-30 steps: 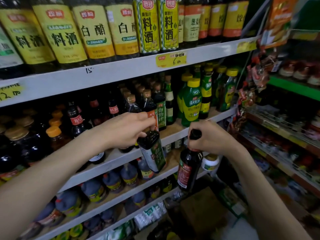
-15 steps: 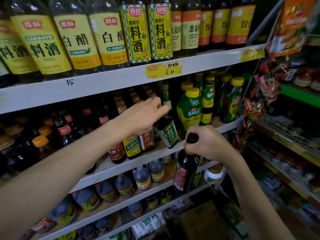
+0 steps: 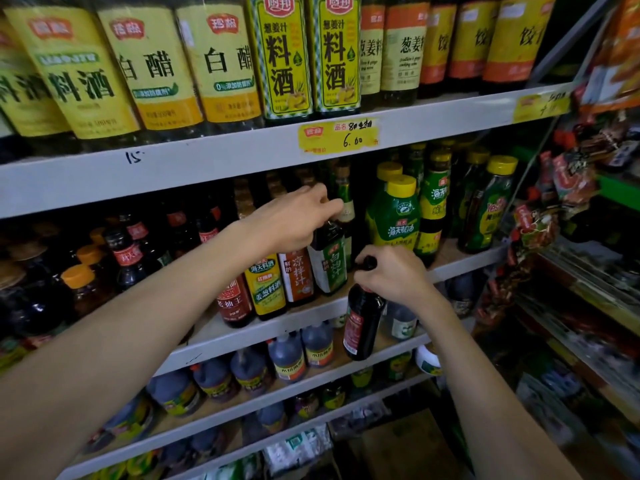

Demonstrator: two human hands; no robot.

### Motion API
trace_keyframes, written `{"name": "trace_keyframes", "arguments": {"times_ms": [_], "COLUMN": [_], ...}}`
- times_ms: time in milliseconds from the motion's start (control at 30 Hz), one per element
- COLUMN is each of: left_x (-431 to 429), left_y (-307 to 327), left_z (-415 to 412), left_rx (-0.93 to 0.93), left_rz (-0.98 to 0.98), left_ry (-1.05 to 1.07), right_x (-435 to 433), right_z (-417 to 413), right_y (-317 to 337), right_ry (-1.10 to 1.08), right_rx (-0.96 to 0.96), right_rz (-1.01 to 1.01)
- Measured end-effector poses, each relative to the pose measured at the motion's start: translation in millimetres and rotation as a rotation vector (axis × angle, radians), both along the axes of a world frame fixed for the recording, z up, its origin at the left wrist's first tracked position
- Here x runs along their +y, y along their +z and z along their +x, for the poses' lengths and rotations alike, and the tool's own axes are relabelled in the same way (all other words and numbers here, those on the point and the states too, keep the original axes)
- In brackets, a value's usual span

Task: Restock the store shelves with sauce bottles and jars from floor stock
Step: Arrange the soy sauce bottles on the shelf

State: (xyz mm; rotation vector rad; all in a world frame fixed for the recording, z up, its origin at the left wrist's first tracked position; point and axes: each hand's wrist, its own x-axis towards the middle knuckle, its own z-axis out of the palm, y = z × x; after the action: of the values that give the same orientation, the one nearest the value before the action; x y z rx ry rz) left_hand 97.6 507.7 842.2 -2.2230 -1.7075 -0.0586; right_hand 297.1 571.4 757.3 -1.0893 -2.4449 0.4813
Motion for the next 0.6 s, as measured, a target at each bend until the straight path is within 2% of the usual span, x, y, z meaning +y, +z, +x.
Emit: {"name": "trace_keyframes", "arguments": {"times_ms": [133, 367, 500, 600], "left_x": [8.9, 25.8, 35.5, 39.9], "left_y": [-0.9, -7.8, -9.8, -10.2], "left_z": [-0.9, -8.2, -6.5, -2.3], "left_rx": [-0.044, -0.217, -0.297, -0.283], "left_rz": [-0.053, -0.147, -0.135, -0.109], "left_ry": [-0.016, -0.057, -0.008, 0.026], "right_x": [9.7, 17.2, 21.0, 22.0], "right_z": [-18.9, -35.0, -41.1, -43.0], "right_y": [-17.0, -47.7, -56.6, -60.9], "right_ry": [0.005, 0.02, 0.029, 0.035], "right_rx": [-0.092, -0.116, -0.12, -0.132], "right_rz": [0.03, 0.007, -0.032, -0.092]}}
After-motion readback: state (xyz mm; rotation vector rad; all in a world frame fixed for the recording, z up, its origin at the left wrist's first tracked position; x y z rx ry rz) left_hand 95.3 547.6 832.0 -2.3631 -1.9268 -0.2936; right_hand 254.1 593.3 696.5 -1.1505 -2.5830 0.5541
